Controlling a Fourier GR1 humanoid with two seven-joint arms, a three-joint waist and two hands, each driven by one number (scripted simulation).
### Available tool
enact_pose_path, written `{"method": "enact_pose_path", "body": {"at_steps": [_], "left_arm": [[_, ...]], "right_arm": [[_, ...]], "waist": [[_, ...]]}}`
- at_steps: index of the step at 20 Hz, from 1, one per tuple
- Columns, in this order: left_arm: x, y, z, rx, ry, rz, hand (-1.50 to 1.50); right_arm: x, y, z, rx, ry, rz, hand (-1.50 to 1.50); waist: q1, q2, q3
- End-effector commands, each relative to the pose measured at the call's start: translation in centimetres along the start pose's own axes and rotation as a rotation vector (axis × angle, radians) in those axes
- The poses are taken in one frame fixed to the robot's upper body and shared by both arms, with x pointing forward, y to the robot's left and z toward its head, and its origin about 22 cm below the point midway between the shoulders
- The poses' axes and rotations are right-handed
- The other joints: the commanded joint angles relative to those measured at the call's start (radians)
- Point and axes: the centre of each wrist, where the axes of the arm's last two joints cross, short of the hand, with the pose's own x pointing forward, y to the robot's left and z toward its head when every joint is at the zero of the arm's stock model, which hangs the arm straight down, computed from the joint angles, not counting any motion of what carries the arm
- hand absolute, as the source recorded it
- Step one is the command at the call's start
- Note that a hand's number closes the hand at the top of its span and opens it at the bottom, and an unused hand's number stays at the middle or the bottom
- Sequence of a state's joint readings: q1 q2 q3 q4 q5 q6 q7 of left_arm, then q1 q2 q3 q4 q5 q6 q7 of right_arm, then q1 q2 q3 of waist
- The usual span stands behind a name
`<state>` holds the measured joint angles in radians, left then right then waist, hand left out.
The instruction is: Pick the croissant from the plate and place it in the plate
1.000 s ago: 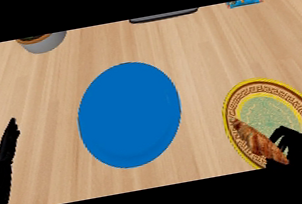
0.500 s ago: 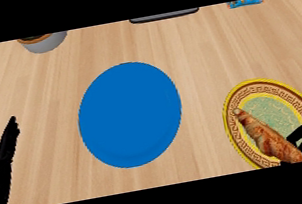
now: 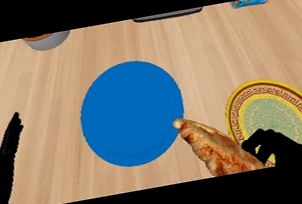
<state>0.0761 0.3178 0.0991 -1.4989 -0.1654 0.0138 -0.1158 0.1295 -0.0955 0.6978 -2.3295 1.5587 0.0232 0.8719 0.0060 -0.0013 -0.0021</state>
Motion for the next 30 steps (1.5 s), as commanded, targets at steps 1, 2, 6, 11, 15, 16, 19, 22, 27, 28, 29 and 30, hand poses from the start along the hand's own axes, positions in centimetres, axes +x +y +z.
{"method": "enact_pose_path", "body": {"at_steps": [1,2,6,11,15,16,19,22,27,28,29,30], "left_arm": [[-0.5,0.0,1.0,0.0,-0.016,-0.006,0.0],[-0.4,0.2,-0.7,-0.01,0.001,0.001,0.0],[-0.6,1.0,0.3,-0.007,-0.014,-0.016,0.0],[-0.5,-1.4,-0.6,-0.004,-0.017,0.014,0.0],[0.2,-0.4,-1.3,-0.028,-0.022,0.005,0.0],[-0.9,-2.4,0.0,-0.033,-0.037,0.011,0.0],[1.5,-0.1,-1.7,-0.021,-0.051,-0.007,0.0],[0.2,-1.1,-1.2,-0.032,-0.03,-0.009,0.0],[1.8,-0.6,-1.3,-0.035,-0.055,0.001,0.0],[0.4,-1.9,-0.9,-0.062,-0.05,0.013,0.0],[1.0,-2.2,-0.8,-0.046,-0.042,-0.005,0.0],[1.4,-2.1,-0.9,-0.051,-0.051,0.013,0.0]], "right_arm": [[4.2,0.9,-0.6,0.024,-0.072,-0.025,1.5],[5.2,0.1,0.1,0.042,-0.103,-0.045,1.5],[7.7,4.6,-3.5,0.06,-0.038,-0.073,1.5],[11.1,6.0,-5.4,0.084,-0.005,-0.122,1.5],[12.0,8.4,-7.9,0.197,0.026,-0.104,1.5],[11.6,9.8,-9.1,0.212,0.036,-0.096,1.5],[12.1,12.0,-9.4,0.272,0.06,-0.074,1.5],[12.0,14.1,-11.1,0.299,0.075,-0.093,1.5],[10.9,16.4,-12.5,0.399,0.116,-0.188,1.5],[11.2,15.4,-12.5,0.322,0.202,-0.283,1.5],[10.6,16.7,-12.1,0.321,0.233,-0.244,1.5],[10.7,17.4,-11.8,0.328,0.249,-0.242,-1.5]], "waist": [[0.008,0.002,0.001],[0.004,0.003,0.0],[0.02,0.006,0.001],[0.029,0.007,0.0],[0.035,0.008,0.001],[0.042,0.011,0.001],[0.043,0.009,0.002],[0.048,0.012,0.002],[0.062,0.014,0.003],[0.069,0.016,0.003],[0.064,0.013,0.003],[0.076,0.014,0.003]]}}
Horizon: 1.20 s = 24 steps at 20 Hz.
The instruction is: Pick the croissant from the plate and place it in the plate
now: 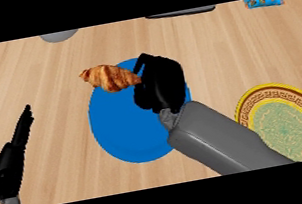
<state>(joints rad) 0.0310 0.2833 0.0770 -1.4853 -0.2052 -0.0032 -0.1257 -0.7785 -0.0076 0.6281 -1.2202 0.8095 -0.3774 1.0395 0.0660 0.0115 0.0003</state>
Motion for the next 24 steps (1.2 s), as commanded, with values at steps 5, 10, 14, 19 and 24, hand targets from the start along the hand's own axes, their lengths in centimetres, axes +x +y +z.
{"method": "enact_pose_path", "body": {"at_steps": [5,10,14,19,24], "left_arm": [[-0.7,-1.1,0.1,-0.017,0.001,-0.007,0.0],[-0.4,-0.4,-0.3,-0.002,0.009,0.01,0.0],[-0.6,1.8,1.1,0.033,0.038,-0.002,0.0],[-2.1,1.8,1.5,0.068,0.039,-0.009,0.0],[-2.0,2.6,2.3,0.075,0.056,-0.024,0.0]], "right_arm": [[-2.3,4.1,-1.0,-0.049,0.203,-0.139,-1.5],[-1.2,3.2,-1.4,-0.199,0.122,-0.337,-1.5],[-1.1,1.6,-2.8,-0.34,0.143,-0.464,-1.5],[-3.6,1.8,-1.4,-0.413,0.187,-0.579,-1.5],[-8.1,-0.7,1.9,-0.489,0.133,-0.714,-1.5]], "waist": [[0.003,0.002,-0.001],[-0.008,-0.003,0.0],[-0.04,-0.017,0.001],[-0.076,-0.019,-0.001],[-0.092,-0.02,0.001]]}}
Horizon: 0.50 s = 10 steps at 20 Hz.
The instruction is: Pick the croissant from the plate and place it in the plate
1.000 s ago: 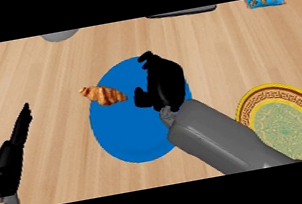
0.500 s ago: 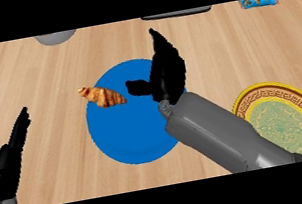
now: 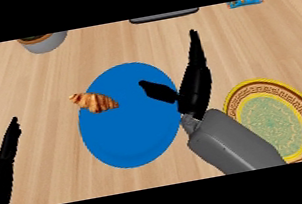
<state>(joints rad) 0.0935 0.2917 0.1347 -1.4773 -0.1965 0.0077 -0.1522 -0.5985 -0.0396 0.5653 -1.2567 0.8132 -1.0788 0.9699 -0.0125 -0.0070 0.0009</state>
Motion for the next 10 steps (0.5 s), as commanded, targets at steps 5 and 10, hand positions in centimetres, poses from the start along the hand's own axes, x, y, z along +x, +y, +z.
{"method": "enact_pose_path", "body": {"at_steps": [5,10], "left_arm": [[0.6,1.1,-0.2,0.002,-0.005,-0.008,0.0],[1.8,0.7,-1.0,0.001,-0.008,0.0,0.0]], "right_arm": [[-4.2,-8.8,3.8,-0.08,-0.058,-0.162,-1.5],[-7.1,-14.0,4.9,-0.07,-0.08,-0.099,-1.5]], "waist": [[0.0,0.003,0.0],[0.007,0.006,0.0]]}}
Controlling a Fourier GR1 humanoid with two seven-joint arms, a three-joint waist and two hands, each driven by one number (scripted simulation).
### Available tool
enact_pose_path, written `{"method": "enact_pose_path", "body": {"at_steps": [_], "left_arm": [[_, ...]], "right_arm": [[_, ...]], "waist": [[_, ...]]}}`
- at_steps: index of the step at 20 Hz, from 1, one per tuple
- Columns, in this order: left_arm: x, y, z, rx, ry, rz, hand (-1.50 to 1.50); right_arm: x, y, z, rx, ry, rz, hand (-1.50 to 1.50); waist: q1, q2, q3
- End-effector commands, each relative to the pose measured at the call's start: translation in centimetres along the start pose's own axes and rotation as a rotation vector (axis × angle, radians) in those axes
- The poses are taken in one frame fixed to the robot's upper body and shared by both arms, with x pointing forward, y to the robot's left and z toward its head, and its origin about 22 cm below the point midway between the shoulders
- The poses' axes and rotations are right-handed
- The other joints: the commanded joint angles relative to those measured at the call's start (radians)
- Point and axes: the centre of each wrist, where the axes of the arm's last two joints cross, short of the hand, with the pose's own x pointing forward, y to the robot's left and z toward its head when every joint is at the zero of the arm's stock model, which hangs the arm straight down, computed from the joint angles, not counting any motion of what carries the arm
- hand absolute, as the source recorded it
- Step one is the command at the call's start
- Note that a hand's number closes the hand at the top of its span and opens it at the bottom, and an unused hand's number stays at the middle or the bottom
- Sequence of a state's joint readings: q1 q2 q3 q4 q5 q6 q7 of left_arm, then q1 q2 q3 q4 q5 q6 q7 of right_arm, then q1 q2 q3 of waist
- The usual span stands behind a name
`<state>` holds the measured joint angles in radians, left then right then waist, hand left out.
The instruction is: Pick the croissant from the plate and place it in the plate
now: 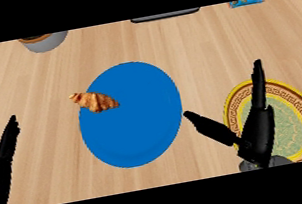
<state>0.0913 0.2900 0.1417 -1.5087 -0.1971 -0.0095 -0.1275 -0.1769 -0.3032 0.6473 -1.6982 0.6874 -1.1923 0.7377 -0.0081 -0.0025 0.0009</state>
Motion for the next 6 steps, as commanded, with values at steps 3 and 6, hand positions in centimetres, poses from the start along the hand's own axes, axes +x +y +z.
{"method": "enact_pose_path", "body": {"at_steps": [3,6], "left_arm": [[-0.1,1.0,0.1,-0.001,0.002,0.013,0.0],[-1.1,-0.9,0.3,-0.019,0.005,0.006,0.0]], "right_arm": [[-1.6,-5.7,0.7,-0.022,-0.003,-0.001,-1.5],[-1.2,-7.6,0.3,-0.017,-0.006,0.001,-1.5]], "waist": [[0.01,0.003,0.001],[0.007,0.002,0.0]]}}
